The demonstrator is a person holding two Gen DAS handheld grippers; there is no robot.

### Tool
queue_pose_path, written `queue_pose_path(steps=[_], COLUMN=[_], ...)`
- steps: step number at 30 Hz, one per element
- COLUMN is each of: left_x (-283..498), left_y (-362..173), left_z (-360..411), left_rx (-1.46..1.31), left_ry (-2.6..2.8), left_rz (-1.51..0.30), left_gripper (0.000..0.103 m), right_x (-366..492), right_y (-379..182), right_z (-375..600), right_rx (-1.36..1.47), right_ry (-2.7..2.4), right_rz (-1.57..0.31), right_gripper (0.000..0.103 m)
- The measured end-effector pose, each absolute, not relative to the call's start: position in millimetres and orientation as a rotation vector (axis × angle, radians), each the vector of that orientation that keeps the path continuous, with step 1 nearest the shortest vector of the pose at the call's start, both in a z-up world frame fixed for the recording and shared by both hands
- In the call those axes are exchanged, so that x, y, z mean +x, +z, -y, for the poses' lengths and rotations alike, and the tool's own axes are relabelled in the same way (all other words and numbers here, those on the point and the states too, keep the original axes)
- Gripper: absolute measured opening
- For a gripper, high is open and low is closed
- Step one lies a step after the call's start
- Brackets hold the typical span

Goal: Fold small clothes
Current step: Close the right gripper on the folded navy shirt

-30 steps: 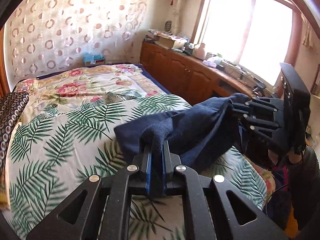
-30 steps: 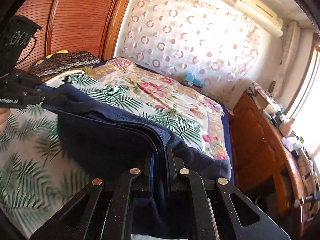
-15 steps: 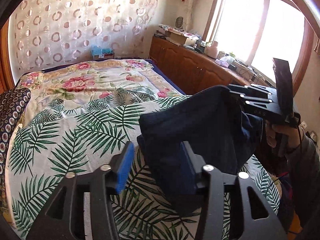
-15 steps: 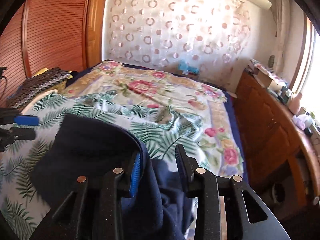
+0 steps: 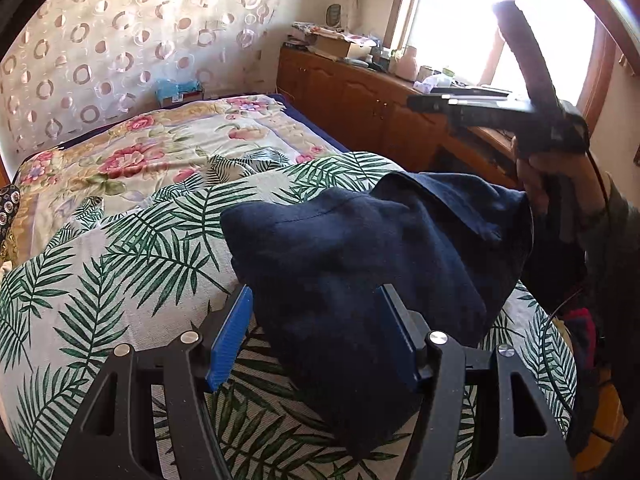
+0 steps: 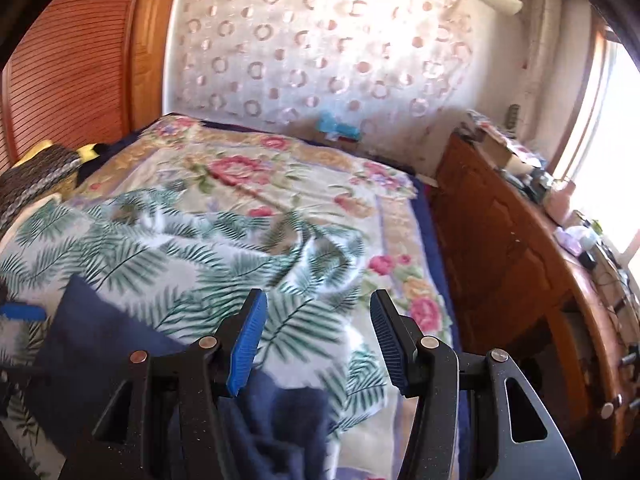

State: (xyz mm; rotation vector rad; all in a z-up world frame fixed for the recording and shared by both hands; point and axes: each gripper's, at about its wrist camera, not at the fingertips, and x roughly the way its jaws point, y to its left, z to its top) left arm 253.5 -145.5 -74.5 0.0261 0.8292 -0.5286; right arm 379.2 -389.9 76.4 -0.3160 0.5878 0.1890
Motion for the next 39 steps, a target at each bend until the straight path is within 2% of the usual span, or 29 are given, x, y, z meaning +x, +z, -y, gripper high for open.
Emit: queue_pose_path(steps=[8,12,14,20,21,24,25,33,34,36,37,38,39], left_x=[262,267,267,272,272,275,275,279,280,281,281,282,283], left_y=[-78,-81,-82,-86,-86,-87,-87,-90,-91,-90,-90,-90,-90], left_z=[144,139,138,135,134,135,135,132,132,132,132,132,131], left_rx=[0.034,0.028,0.021,0.011,0.009,0.01,0.009,-0.008,-0.009,-0.008,-0.009,-0.01,-0.01], left_ry=[-0.501,-0.488,-0.481,-0.463,-0.461,-0.46,-0.459,-0.454,-0.452,-0.452,-0.452,-0.451,-0.45], left_rz=[-0.843,-0.846,-0.849,-0.862,-0.864,-0.866,-0.866,-0.876,-0.877,-0.876,-0.876,-0.875,-0.874], left_gripper=[0.065,0.065,0.065,0.065,0.065,0.065,0.065,0.065,0.065,0.065,0.065,0.065,0.065], right_x=[323,290,275,253,254,259,261,312,315,310,304,297,292], right_y=[67,51,45,31,30,38,41,60,61,63,64,63,62], right_z=[394,384,380,390,393,396,399,424,428,434,435,434,434], right_rx=[-0.261,-0.281,-0.291,-0.406,-0.424,-0.439,-0.442,-0.336,-0.307,-0.27,-0.256,-0.243,-0.232], right_ry=[0.355,0.432,0.47,0.49,0.475,0.464,0.453,0.197,0.185,0.167,0.181,0.195,0.199], right_rz=[-0.613,-0.662,-0.681,-0.746,-0.752,-0.754,-0.744,-0.663,-0.66,-0.653,-0.644,-0.638,-0.638], right_gripper=[0.056,0.056,0.051,0.051,0.048,0.013,0.007,0.007,0.01,0.03,0.048,0.061,0.064])
